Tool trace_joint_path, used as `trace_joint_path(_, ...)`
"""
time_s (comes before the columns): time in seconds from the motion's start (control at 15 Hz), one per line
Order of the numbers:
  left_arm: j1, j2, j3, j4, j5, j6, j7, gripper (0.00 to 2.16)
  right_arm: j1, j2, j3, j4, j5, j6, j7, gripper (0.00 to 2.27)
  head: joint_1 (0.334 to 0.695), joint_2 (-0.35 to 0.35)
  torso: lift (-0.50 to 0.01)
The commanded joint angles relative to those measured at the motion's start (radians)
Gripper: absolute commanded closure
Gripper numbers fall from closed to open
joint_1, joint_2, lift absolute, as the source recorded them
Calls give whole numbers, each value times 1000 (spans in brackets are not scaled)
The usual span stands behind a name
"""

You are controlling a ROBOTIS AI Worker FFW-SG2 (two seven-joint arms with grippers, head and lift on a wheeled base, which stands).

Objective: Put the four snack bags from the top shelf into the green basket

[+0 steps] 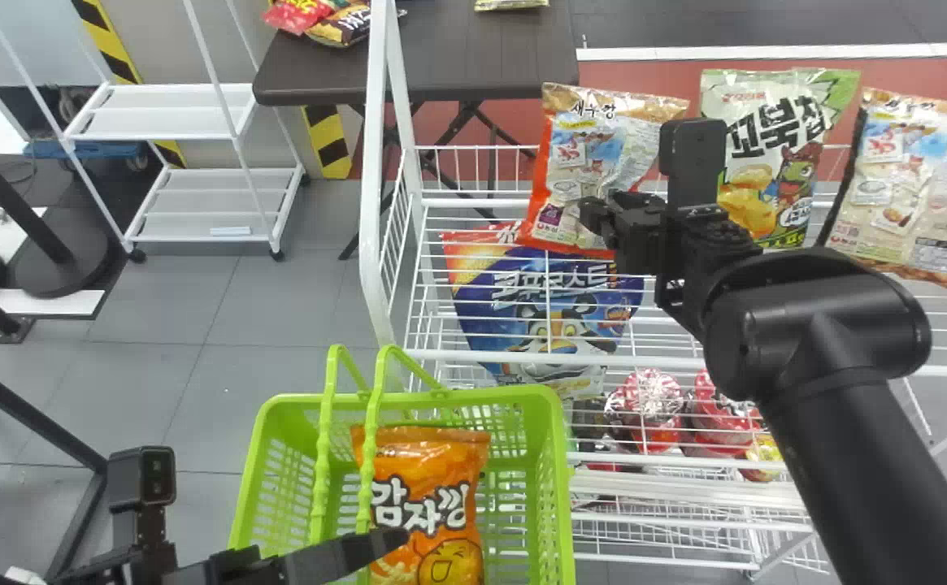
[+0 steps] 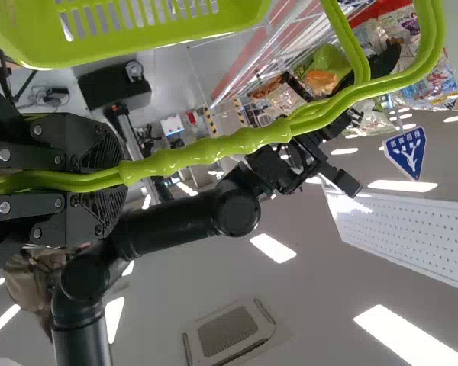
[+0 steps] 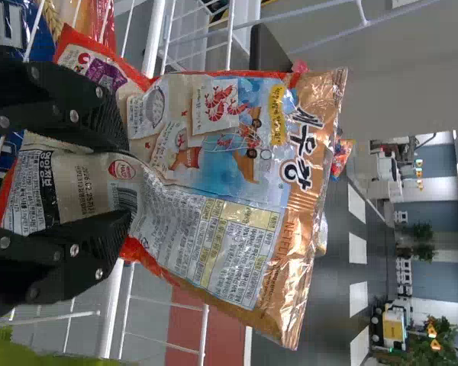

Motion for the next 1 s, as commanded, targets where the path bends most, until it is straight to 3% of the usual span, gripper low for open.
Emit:
trace_joint_path(0.0, -5, 3, 0, 5, 3, 0, -10, 2145, 37, 1, -3, -35, 3, -30, 6, 2250, 695, 77, 0)
trace_joint_path(0.27, -7, 6, 2, 5, 9, 0, -10, 2145, 149, -11, -39, -219, 2, 0, 78, 2250, 695, 87, 0)
trace_joint_path(0.6, -13, 3, 3, 10, 10, 0, -10, 2145, 511, -21, -75, -779, -25, 267, 141, 2253, 695, 96, 0)
trace_joint_path(0.8, -22, -1, 0, 11, 9, 0, -10, 2145, 698, -28, -80, -959, -124, 298, 190, 2253, 695, 115, 0)
trace_joint_path(0.93, -27, -3, -5, 11, 7, 0, -10, 2145, 757, -34, -75, -962, -213, 310, 224, 2253, 695, 157, 0)
